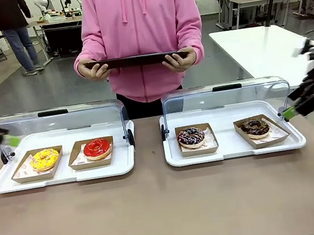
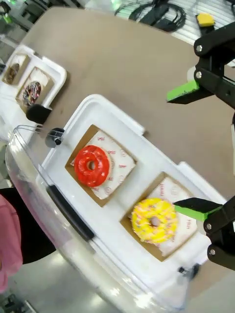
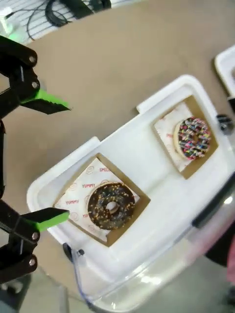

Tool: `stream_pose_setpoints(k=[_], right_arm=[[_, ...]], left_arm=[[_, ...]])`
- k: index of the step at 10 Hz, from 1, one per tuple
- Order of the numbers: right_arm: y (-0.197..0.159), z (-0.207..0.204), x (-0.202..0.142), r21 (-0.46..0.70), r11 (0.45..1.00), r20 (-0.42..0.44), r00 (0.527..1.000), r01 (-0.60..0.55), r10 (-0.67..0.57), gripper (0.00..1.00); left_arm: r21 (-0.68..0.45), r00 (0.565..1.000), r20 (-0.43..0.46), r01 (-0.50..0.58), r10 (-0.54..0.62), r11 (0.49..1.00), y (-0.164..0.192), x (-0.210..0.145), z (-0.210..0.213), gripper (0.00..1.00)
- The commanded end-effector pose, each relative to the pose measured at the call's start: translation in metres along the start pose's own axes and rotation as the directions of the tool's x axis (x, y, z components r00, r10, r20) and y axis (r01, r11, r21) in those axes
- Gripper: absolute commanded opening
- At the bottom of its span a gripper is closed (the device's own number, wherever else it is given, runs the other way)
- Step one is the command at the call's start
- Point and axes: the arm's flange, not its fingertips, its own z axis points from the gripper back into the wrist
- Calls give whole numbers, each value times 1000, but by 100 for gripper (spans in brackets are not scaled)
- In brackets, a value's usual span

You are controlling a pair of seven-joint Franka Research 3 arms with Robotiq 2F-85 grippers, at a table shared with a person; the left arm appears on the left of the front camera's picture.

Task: Provide the desired donut to the person.
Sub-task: Pick up and lift the Paper togo box containing the Donut pointed at by the person.

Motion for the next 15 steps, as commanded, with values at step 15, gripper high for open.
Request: stream_pose_setpoints(k=[15], right_arm=[[-35,37,-15,123,992,404,915,-30,-22,100]], left_arm=[[114,969,213,103,-126,988,-28,-52,74,100]])
